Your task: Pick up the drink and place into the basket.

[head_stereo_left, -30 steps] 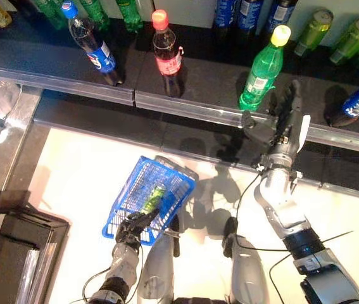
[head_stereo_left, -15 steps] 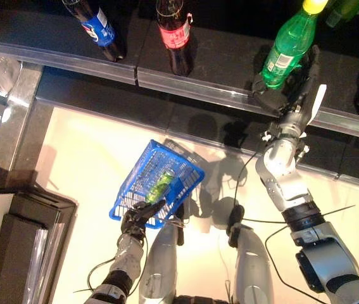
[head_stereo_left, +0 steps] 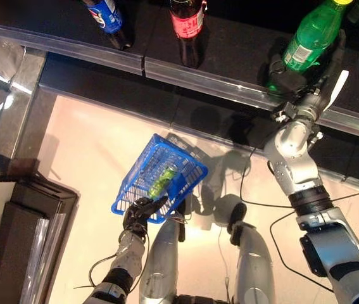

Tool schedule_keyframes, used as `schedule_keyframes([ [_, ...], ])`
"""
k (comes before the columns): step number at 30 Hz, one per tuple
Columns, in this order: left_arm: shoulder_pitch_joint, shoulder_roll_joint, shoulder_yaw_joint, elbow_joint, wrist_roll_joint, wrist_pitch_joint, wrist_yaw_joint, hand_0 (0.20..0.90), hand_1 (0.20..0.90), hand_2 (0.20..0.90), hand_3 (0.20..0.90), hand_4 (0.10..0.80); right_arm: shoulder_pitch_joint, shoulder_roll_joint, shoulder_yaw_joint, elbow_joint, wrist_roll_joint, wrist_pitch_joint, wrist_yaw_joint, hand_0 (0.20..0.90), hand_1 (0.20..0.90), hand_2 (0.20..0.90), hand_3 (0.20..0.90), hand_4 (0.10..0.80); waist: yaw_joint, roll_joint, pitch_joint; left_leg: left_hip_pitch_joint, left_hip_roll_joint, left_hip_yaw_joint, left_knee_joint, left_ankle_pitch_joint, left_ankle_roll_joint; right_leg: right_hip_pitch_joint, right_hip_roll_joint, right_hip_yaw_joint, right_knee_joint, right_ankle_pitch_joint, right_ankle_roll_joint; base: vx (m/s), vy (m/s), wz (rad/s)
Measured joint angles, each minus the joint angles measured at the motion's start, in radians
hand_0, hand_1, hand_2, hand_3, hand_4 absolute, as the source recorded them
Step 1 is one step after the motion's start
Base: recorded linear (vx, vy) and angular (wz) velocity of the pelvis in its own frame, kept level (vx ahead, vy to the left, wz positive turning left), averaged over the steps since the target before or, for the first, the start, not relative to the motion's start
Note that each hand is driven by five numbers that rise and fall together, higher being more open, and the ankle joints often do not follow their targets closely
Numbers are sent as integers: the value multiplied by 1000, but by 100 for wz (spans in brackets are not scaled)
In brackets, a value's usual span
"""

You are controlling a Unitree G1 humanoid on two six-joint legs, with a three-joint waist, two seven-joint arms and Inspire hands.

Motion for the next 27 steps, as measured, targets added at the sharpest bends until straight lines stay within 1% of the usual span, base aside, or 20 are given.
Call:
schedule_keyframes([
  [1, 0, 0, 0, -1, 0, -1, -3, 300, 300, 300, 200, 100, -3, 0, -1, 0, 7, 0, 0, 429, 429, 429, 351, 251, 0, 0, 0, -5, 0, -1, 5, 0, 0, -4, 0, 0, 3, 0, -1, 9, 6, 4],
  [2, 0, 1, 0, -5, 0, -1, -3, 300, 300, 300, 200, 100, -9, 0, -2, 0, 21, 0, 0, 300, 300, 300, 200, 100, 0, 0, 0, -10, -1, -1, 9, 0, 0, -10, 0, 0, 7, -1, -1, 0, 0, 0],
  [10, 0, 2, 0, -16, 0, -1, -5, 300, 300, 300, 200, 100, -23, -3, -9, 19, 64, 16, 36, 300, 300, 300, 200, 100, 10, -3, 2, -21, -8, -3, 14, 0, 0, -19, 0, 0, 16, 1, 3, 0, 0, 0],
  [14, 0, 2, 0, -22, 0, -1, -7, 300, 300, 300, 200, 100, -52, -34, -8, 59, 66, 29, 41, 300, 300, 300, 200, 100, 18, -6, 3, -21, -9, -4, 14, 0, 1, -19, 0, -1, 17, 2, 3, 0, 0, 0],
  [17, 0, 4, 0, -24, -3, -3, -8, 300, 300, 300, 200, 100, -53, -36, -10, 62, 66, 30, 41, 300, 300, 300, 200, 100, 20, -9, 6, -21, -9, -4, 19, 0, 1, -19, -1, -1, 22, 1, 2, 0, 0, 0],
  [22, 1, 10, 4, -23, -38, -6, -28, 300, 300, 300, 200, 100, -50, -36, -10, 82, 75, 32, 49, 300, 300, 300, 200, 100, 21, -12, 8, -17, -15, -6, 34, 2, 3, -19, -11, 1, 47, -4, 0, -41, 20, 3],
  [24, 2, 12, 8, -23, -44, -6, -32, 300, 300, 300, 200, 100, -43, -36, -11, 82, 75, 32, 60, 300, 300, 300, 200, 100, 20, -13, 8, -17, -15, -6, 43, 1, 3, -16, -13, 1, 52, -7, -4, -26, 42, 1],
  [27, 11, 16, 18, -25, -62, -7, -40, 300, 300, 300, 200, 100, -7, -36, -29, 55, 75, 44, 113, 300, 300, 300, 200, 100, 17, -21, 13, 6, -16, -1, 45, 1, 4, 4, -14, 4, 56, -9, -8, -9, 65, 0],
])
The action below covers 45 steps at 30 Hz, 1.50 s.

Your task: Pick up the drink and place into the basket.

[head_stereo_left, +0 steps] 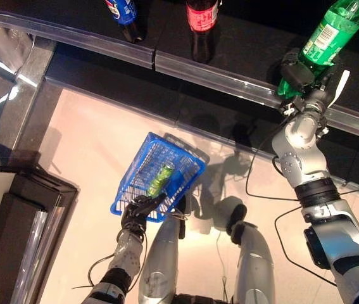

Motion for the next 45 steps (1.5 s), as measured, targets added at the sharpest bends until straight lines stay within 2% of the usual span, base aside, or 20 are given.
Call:
schedule_keyframes([
  [5, 64, 6, 28, -67, -5, 1, -10, 300, 300, 300, 200, 100, 146, 0, 1, -152, -2, 43, 101, 300, 300, 300, 200, 100, -21, -7, 3, 53, 1, 2, -3, -4, 5, 54, 1, 1, -7, -8, 3, 7, 29, 0],
  [9, 145, 25, 28, -205, -11, 9, -33, 300, 300, 300, 200, 100, 267, 1, 1, -257, -3, 52, 198, 300, 300, 300, 200, 100, -25, -9, 4, 101, 8, 2, -23, -8, 5, 99, 1, 4, -12, -12, 4, 0, 0, 0],
  [14, 212, 55, 26, -325, -26, 37, -53, 300, 300, 300, 200, 100, 362, 6, 26, -370, 0, 63, 337, 300, 300, 300, 200, 100, -22, -9, 4, 141, 20, 2, -39, -7, -1, 133, 21, 17, -20, -18, 2, 10, 2, -1],
  [19, 278, 80, 21, -445, -46, 79, -53, 300, 300, 300, 200, 100, 412, 43, 120, -451, 0, 99, 417, 300, 300, 300, 200, 100, -19, -9, 4, 186, 20, 0, -64, -6, -8, 171, 22, 12, -22, -32, -3, 3, -4, 3],
  [23, 308, 115, 10, -567, -46, 127, -63, 300, 300, 300, 200, 100, 440, 65, 235, -454, 2, 138, 458, 300, 300, 300, 200, 100, 11, -8, 4, 207, 18, -30, -86, 2, -21, 207, 15, -26, -20, -57, -6, 0, -20, 26],
  [30, 310, 203, -60, -672, -58, 179, -95, 300, 300, 300, 200, 100, 472, 107, 360, -418, 26, 156, 455, 300, 300, 300, 200, 100, 66, -8, 4, 209, 3, -71, -94, 13, -36, 240, 0, -81, -9, -94, -2, -20, -18, 29],
  [36, 319, 262, -94, -750, -93, 204, -138, 300, 300, 300, 200, 100, 468, 144, 393, -299, 22, 155, 422, 300, 300, 300, 200, 100, 116, -8, 4, 219, -14, -109, -124, 22, -39, 267, -18, -124, -3, -121, 4, -15, -40, 23],
  [45, 292, 299, -114, -790, -146, 205, -205, 300, 300, 300, 200, 100, 459, 211, 442, -98, 20, 145, 357, 300, 300, 300, 200, 100, 165, -8, 4, 216, -31, -154, -151, 33, -45, 284, -36, -179, -3, -142, 15, -4, -41, 18],
])
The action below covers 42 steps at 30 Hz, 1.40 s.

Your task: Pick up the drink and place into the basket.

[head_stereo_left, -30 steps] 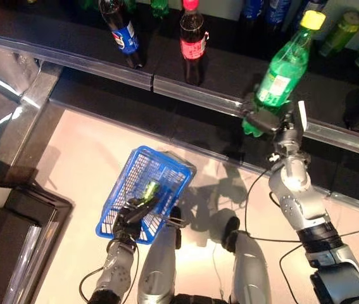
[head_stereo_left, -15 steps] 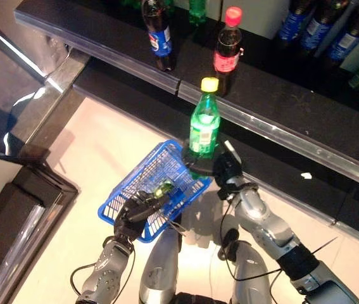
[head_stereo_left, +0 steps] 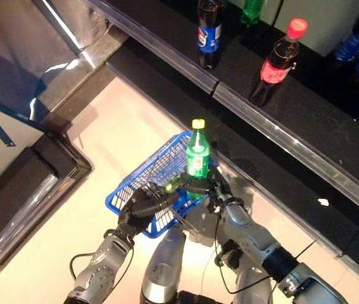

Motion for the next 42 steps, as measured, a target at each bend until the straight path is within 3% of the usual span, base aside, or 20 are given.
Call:
schedule_keyframes([
  [13, -26, 13, 6, -48, -27, 24, -113, 300, 300, 300, 200, 100, -7, 53, 43, 141, 13, 0, 11, 300, 300, 300, 200, 100, 38, 0, 0, -22, -18, -36, -7, 3, 0, 0, -14, -37, -4, -9, 9, 10, -21, 8],
  [26, -32, 35, 9, -64, -28, 82, -158, 300, 300, 300, 200, 100, -71, 54, 92, 176, 128, 32, 164, 300, 300, 300, 200, 100, 74, 0, 0, -38, -34, -60, -7, 6, 2, -2, -29, -59, 1, -17, 12, 36, -10, 6],
  [34, -60, 54, -12, -73, -25, 88, -202, 300, 300, 300, 200, 100, -136, 67, 82, 298, 293, 29, 180, 300, 300, 300, 200, 100, 93, 0, 0, -72, -49, -74, 7, 8, 5, -23, -46, -74, 20, -26, 12, 35, 11, 8],
  [42, -125, 55, -26, -73, -25, 130, -220, 300, 300, 300, 200, 100, -257, 120, -29, 405, 581, -13, 179, 300, 300, 300, 200, 100, 96, 0, 0, -95, -56, -89, 19, 10, 7, -34, -54, -88, 27, -26, 15, 25, 19, 6],
])
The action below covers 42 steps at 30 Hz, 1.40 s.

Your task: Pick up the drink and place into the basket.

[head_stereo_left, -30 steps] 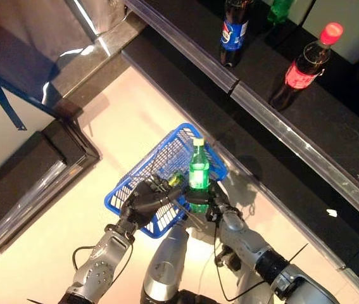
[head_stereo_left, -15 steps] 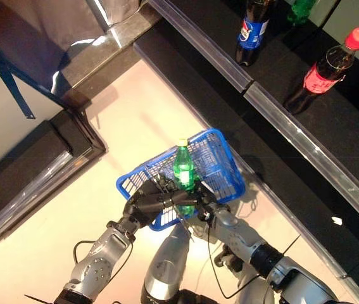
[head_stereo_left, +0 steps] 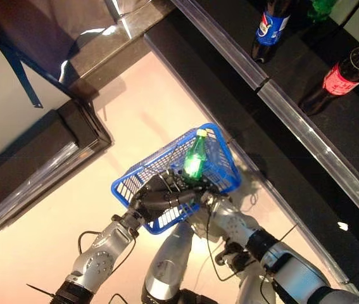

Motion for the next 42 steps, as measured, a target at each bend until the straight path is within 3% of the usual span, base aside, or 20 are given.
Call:
schedule_keyframes([
  [9, -51, -1, -33, 0, -1, 14, 11, 300, 300, 300, 200, 100, -64, 77, -51, 30, 341, -113, -23, 300, 300, 300, 200, 100, -3, 0, 0, -9, -4, -1, 9, -1, 3, -5, -6, -1, 3, 1, 2, 10, 26, 1],
  [14, -54, -4, -46, 0, 0, -7, 35, 300, 300, 300, 200, 100, -64, 107, -38, 27, 412, -157, -52, 300, 300, 300, 200, 100, -3, 0, 0, -26, -2, 0, 11, -1, 3, -22, -5, 0, 5, 1, 2, -1, 6, 0],
  [22, -55, 1, -64, 0, 0, -18, 65, 300, 300, 300, 200, 100, -64, 107, -32, 26, 489, -158, -72, 300, 300, 300, 200, 100, -3, 0, 0, -39, -1, 0, 13, -2, 3, -34, -5, -1, 5, 3, 5, 0, 0, 0],
  [33, -36, 15, -83, 0, -2, -78, 65, 300, 300, 300, 200, 100, -40, 106, -11, 22, 482, -140, -94, 300, 300, 300, 200, 100, -6, 0, 0, -46, 2, 13, 13, -2, 3, -53, -1, 17, 6, 5, 4, -5, 4, -4],
  [42, -39, 22, -104, -5, -3, -108, 65, 300, 300, 300, 200, 100, -1, 99, 105, 25, 307, 7, -97, 300, 300, 300, 200, 100, -3, 1, 0, -78, 7, 15, 15, 0, 2, -87, 2, 17, 12, 6, 2, 0, 0, 0],
])
